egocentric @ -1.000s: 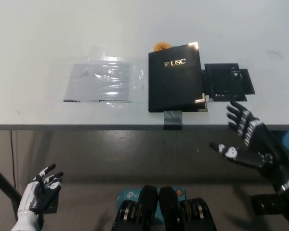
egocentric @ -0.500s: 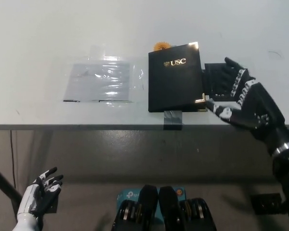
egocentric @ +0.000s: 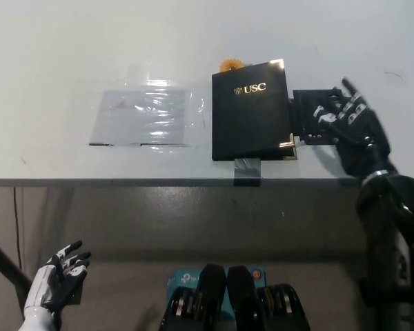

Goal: The robot uses its right hand to push the cover of the diary kept in the middle of the desk towards the left to open it

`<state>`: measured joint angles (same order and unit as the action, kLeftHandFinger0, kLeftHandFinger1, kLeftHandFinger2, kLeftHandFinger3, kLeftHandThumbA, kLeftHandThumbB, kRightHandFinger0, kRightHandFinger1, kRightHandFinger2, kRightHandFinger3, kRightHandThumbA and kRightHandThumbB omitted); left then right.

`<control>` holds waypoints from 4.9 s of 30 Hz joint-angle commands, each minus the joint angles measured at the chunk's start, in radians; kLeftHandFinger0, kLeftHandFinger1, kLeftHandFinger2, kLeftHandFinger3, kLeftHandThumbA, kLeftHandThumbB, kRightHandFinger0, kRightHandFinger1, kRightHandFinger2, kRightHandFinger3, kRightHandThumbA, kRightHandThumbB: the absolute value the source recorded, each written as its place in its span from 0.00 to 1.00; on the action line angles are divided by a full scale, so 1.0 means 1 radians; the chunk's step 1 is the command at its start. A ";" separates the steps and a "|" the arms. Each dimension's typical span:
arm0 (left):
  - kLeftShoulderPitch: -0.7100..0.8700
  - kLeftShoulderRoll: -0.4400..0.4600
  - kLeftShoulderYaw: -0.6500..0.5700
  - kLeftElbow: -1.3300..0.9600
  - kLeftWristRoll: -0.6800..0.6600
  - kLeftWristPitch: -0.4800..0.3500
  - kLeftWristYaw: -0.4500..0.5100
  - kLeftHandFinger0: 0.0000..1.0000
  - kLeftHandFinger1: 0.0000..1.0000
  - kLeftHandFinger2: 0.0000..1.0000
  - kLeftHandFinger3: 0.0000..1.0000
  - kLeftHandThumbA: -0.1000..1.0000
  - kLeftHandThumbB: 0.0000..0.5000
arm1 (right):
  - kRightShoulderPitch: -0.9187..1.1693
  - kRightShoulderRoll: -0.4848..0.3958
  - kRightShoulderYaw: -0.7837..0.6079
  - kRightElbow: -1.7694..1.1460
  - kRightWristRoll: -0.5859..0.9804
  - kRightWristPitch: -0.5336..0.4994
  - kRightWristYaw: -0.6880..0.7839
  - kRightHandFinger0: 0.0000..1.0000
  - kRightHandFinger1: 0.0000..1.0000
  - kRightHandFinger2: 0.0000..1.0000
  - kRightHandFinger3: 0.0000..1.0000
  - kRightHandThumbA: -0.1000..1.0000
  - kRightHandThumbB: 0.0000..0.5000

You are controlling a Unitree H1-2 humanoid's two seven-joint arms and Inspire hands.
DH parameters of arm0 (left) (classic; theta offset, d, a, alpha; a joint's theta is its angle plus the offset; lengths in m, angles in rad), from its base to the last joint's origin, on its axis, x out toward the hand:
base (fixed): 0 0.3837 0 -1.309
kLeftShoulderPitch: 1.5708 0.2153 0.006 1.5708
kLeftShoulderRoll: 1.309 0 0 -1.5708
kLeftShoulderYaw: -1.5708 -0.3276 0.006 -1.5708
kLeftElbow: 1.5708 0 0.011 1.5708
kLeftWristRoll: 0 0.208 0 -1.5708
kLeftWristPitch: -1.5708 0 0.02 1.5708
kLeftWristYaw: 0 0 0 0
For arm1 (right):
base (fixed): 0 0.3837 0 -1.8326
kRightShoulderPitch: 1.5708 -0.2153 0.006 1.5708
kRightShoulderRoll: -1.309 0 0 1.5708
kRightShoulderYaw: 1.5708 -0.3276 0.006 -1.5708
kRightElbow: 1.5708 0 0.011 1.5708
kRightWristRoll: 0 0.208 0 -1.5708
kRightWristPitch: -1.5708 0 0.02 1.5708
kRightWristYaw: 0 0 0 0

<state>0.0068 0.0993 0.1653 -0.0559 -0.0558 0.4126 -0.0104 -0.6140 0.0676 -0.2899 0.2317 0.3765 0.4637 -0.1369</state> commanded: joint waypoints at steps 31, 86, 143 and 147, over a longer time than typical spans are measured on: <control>0.000 0.006 -0.020 -0.005 0.007 0.004 0.000 1.00 0.83 0.76 0.88 1.00 0.77 | -0.328 0.167 -0.107 0.409 0.071 -0.208 -0.114 1.00 1.00 1.00 1.00 0.79 0.39; -0.069 0.056 -0.120 0.004 0.061 0.034 -0.023 1.00 0.78 0.70 0.85 0.97 0.52 | -0.370 -0.095 1.071 0.534 -0.837 -0.276 0.081 0.64 0.81 1.00 1.00 1.00 0.76; -0.004 0.038 -0.071 -0.003 0.036 0.025 -0.001 1.00 0.81 0.76 0.87 0.97 0.64 | 0.147 -0.302 0.032 -0.446 0.388 0.006 0.147 1.00 1.00 1.00 1.00 1.00 0.52; 0.001 0.037 -0.063 -0.004 0.033 0.025 0.003 1.00 0.81 0.76 0.86 0.97 0.68 | 0.213 -0.296 -0.050 -0.441 0.437 0.006 0.167 1.00 1.00 1.00 1.00 1.00 0.58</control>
<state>-0.0066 0.1304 0.0614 -0.0197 -0.0130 0.4583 -0.0280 -0.5210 -0.1667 0.0117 0.1103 0.1506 0.3996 0.1589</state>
